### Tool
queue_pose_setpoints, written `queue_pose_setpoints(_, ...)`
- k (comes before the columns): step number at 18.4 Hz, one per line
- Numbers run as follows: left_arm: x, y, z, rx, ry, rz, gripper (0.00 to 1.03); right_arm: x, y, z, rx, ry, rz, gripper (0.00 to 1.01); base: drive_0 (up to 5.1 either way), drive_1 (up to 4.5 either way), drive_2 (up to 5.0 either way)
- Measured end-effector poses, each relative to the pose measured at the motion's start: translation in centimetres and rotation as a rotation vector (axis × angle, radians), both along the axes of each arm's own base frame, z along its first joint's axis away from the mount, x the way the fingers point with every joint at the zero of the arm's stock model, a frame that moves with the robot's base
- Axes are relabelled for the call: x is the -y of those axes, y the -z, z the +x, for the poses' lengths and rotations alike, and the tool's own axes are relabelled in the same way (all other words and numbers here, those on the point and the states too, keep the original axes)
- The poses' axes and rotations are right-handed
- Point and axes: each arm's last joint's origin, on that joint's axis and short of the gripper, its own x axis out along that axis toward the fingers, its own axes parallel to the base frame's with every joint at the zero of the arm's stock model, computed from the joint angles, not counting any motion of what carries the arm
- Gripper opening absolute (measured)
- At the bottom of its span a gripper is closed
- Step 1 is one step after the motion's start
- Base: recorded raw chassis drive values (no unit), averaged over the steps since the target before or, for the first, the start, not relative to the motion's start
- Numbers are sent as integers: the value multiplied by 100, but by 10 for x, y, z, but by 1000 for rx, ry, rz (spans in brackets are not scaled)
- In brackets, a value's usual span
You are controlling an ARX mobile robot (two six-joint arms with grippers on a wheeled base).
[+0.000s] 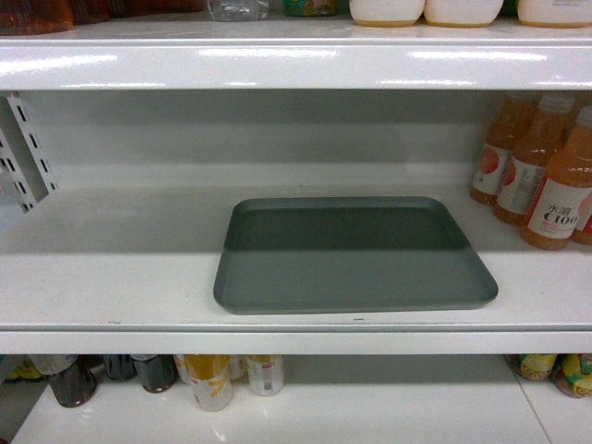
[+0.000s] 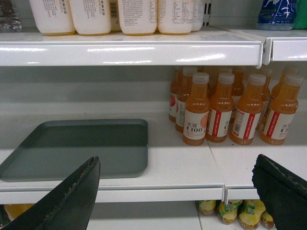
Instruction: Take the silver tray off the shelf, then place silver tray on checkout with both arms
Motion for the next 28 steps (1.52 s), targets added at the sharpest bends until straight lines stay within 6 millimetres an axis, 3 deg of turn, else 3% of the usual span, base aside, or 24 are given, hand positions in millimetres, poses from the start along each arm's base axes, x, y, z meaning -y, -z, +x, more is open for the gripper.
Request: queue_pose_setpoints(28, 0, 0, 0, 0, 0, 0, 98, 0, 0, 0, 0, 0, 0, 98, 0, 0, 0)
